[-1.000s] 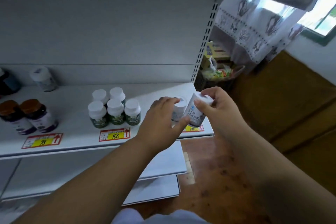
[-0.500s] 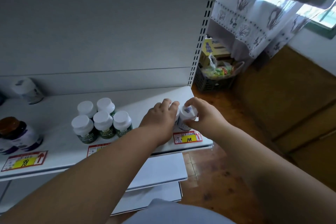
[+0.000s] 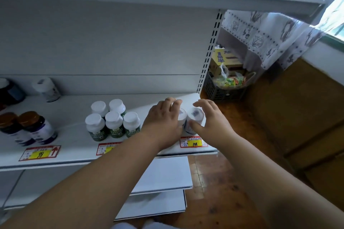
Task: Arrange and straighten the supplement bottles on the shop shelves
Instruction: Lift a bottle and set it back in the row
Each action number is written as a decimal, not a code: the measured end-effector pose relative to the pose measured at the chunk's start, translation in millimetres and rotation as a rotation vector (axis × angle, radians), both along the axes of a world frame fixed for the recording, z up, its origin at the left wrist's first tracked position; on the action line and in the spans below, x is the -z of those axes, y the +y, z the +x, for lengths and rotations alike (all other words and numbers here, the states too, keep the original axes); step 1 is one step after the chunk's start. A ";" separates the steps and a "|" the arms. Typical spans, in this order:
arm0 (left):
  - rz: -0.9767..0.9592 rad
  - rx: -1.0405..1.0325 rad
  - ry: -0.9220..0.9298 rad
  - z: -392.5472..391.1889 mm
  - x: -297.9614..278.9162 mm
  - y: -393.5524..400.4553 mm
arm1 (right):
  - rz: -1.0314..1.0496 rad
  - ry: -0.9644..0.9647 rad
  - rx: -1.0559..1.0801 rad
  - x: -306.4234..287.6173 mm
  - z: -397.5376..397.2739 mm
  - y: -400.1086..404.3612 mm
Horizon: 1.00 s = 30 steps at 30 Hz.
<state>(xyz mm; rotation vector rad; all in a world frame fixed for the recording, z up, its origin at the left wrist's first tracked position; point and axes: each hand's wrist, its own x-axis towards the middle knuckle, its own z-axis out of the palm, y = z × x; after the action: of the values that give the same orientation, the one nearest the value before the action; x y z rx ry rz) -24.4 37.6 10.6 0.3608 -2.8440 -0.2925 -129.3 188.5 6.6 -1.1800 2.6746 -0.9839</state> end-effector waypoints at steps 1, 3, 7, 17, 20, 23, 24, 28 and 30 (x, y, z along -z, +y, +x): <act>0.002 -0.008 0.037 7.9 -5.9 0.4 | -0.016 0.013 -0.004 -5.0 4.6 -2.6; 0.009 -0.012 0.098 26.4 -17.5 -1.0 | -0.065 0.033 -0.019 -17.3 18.3 -13.2; -0.024 -0.064 0.198 64.4 -39.9 -27.9 | -0.168 0.081 -0.084 -45.1 52.4 -54.3; -0.003 -0.183 0.270 195.4 -51.5 -197.4 | -0.236 0.066 -0.227 -62.6 158.9 -247.5; 0.025 -0.232 0.256 233.3 -52.1 -256.3 | -0.205 0.054 -0.275 -54.6 184.8 -319.0; 0.059 -0.277 0.181 259.5 -54.0 -304.9 | -0.055 0.047 -0.287 -44.9 192.0 -376.0; 0.072 -0.280 0.167 265.6 -54.1 -318.2 | 0.003 0.057 -0.283 -42.0 190.8 -391.6; 0.074 -0.251 0.142 280.8 -51.3 -360.2 | 0.151 0.080 -0.337 -31.2 182.9 -442.7; 0.067 -0.233 0.136 283.6 -48.5 -369.7 | 0.239 0.120 -0.413 -24.3 177.8 -458.2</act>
<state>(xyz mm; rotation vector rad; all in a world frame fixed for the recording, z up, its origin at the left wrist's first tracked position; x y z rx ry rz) 259.2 -332.1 59.1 0.6538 -2.6313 -0.3506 48.5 -269.7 30.9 -1.6790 2.3891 -0.5315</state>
